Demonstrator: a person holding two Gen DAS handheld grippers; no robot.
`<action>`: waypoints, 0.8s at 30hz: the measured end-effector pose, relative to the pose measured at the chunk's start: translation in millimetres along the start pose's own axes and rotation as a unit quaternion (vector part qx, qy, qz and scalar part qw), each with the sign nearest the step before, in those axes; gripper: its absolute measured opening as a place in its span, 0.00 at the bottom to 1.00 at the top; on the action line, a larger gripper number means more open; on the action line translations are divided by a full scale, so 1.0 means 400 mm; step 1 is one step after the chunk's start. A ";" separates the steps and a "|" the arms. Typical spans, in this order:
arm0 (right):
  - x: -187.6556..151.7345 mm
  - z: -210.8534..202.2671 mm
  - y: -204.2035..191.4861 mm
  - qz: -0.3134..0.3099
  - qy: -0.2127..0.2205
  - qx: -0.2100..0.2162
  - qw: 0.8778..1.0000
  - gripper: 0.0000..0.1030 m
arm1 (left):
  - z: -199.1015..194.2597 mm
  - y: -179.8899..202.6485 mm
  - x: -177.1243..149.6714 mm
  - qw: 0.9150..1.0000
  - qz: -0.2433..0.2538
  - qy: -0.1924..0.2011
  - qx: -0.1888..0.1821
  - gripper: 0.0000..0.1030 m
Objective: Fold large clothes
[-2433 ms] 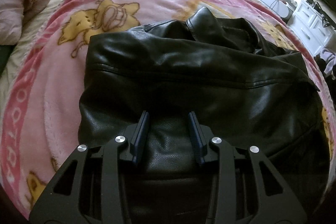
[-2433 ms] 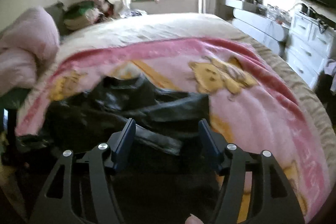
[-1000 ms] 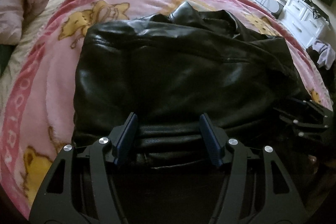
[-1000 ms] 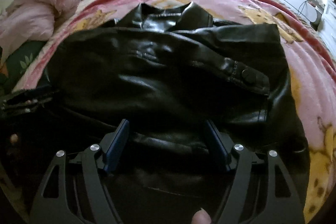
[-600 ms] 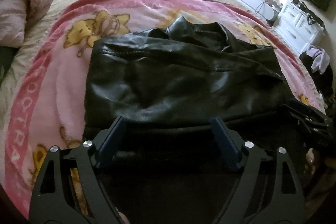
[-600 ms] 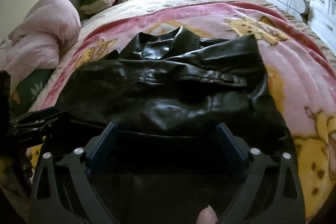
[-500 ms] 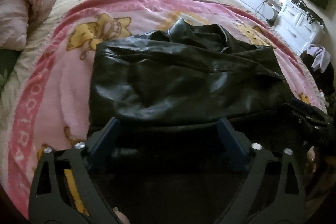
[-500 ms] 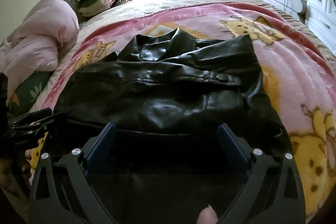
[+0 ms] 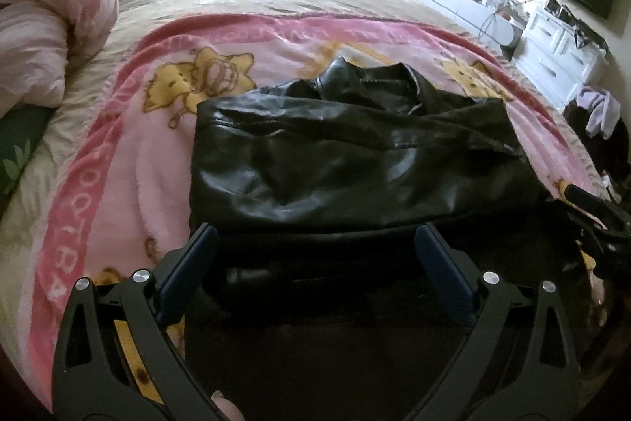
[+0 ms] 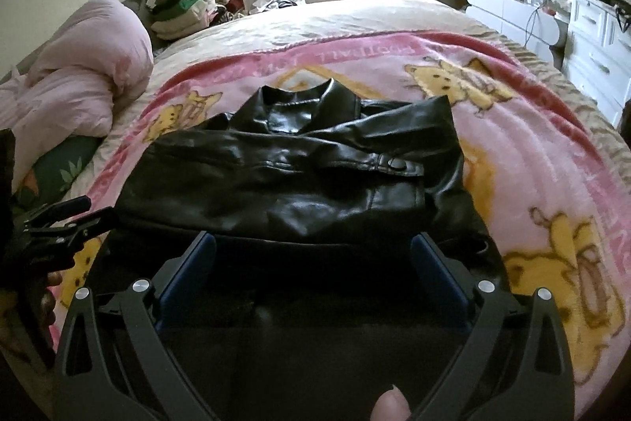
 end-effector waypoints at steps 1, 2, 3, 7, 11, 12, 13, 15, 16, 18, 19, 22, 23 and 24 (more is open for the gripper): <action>0.000 -0.007 -0.002 -0.001 0.001 0.000 1.000 0.96 | -0.006 0.000 0.000 1.000 -0.002 0.003 0.000 0.91; 0.001 -0.016 -0.005 -0.002 0.003 -0.001 1.000 0.96 | -0.016 0.000 0.000 1.000 -0.004 0.008 -0.001 0.91; 0.001 -0.026 -0.008 -0.004 0.006 -0.001 1.000 0.96 | -0.023 -0.001 0.000 1.000 -0.006 0.011 0.000 0.91; 0.002 -0.059 -0.024 -0.012 0.014 -0.003 1.000 0.96 | -0.054 0.001 0.000 1.000 -0.017 0.025 0.003 0.91; -0.004 -0.096 -0.041 -0.025 0.025 -0.011 0.999 0.96 | -0.086 0.008 -0.008 0.999 -0.028 0.034 -0.001 0.91; -0.006 -0.105 -0.044 -0.029 0.027 -0.012 0.999 0.96 | -0.098 0.015 -0.013 0.999 -0.029 0.038 0.000 0.91; -0.009 -0.119 -0.049 -0.033 0.030 -0.013 0.999 0.96 | -0.106 0.017 -0.016 0.999 -0.029 0.040 0.000 0.91; -0.014 -0.138 -0.053 -0.037 0.032 -0.014 0.999 0.96 | -0.123 0.028 -0.028 0.999 -0.031 0.044 -0.002 0.91; -0.018 -0.150 -0.054 -0.039 0.035 -0.014 0.999 0.96 | -0.131 0.034 -0.033 0.998 -0.033 0.044 -0.004 0.91; -0.024 -0.166 -0.057 -0.043 0.036 -0.013 0.998 0.96 | -0.141 0.043 -0.045 0.998 -0.036 0.044 -0.007 0.91; -0.029 -0.178 -0.058 -0.045 0.037 -0.014 0.998 0.96 | -0.146 0.050 -0.053 0.998 -0.036 0.043 -0.007 0.91; -0.046 -0.205 -0.059 -0.052 0.041 -0.018 0.998 0.96 | -0.162 0.063 -0.073 0.999 -0.034 0.041 -0.003 0.91; -0.051 -0.212 -0.057 -0.053 0.042 -0.020 0.998 0.96 | -0.169 0.066 -0.081 0.999 -0.034 0.040 -0.002 0.91; -0.057 -0.219 -0.056 -0.053 0.043 -0.020 0.997 0.96 | -0.173 0.069 -0.086 0.999 -0.035 0.040 -0.002 0.91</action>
Point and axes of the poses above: each gripper's, at about its wrist camera, not at the fingertips, and z roughly the way its jaws point, y to its right, x to its top, the point moved 1 cm from there along z, roughly the way its jaws point, and after that the axes turned 6 degrees about z, right-handed, at the moved point
